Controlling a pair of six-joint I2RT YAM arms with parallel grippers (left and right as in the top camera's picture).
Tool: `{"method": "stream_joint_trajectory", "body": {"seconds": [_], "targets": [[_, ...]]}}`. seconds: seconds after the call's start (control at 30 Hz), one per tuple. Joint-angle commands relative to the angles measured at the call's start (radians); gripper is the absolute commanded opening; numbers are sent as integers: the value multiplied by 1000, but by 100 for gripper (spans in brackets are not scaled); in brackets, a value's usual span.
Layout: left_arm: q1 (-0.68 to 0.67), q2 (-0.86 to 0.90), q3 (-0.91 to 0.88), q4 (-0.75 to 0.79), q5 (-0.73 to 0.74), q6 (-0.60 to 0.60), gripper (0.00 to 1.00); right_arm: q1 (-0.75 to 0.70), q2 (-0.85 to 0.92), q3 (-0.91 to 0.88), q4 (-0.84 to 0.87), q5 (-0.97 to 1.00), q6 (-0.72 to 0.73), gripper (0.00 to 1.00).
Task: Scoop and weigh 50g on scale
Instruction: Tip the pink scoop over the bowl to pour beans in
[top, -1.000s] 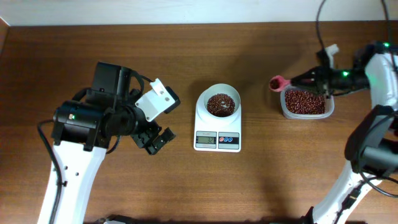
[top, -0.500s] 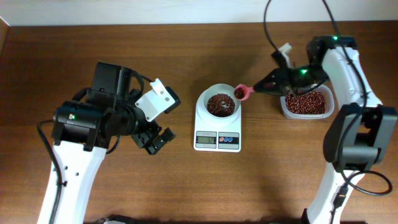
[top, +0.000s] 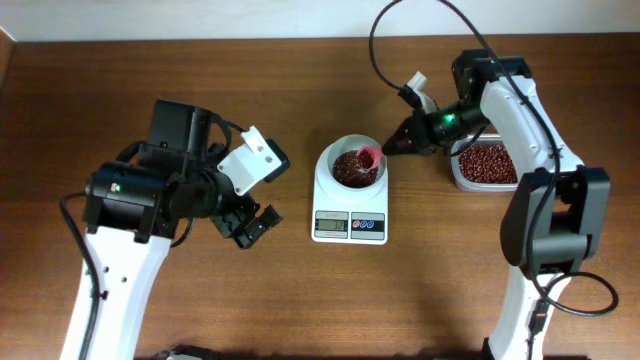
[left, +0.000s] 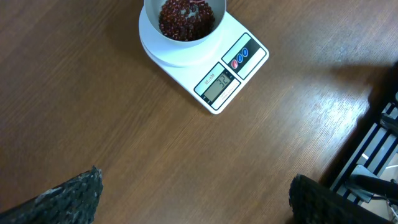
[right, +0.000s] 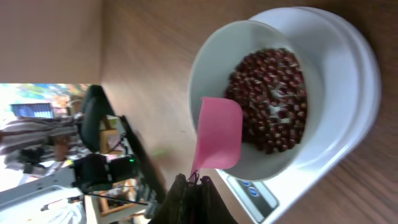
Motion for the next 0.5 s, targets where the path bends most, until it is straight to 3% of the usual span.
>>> {"method": "stream_joint_trajectory", "body": {"seconds": [0.0,0.47], "targets": [[5,-11,20,2,-3,15,99,24,-2,14,31,66,3,4],[5,-11,20,2,-3,15,99,109,-18,69,116,282,42,4]]}}
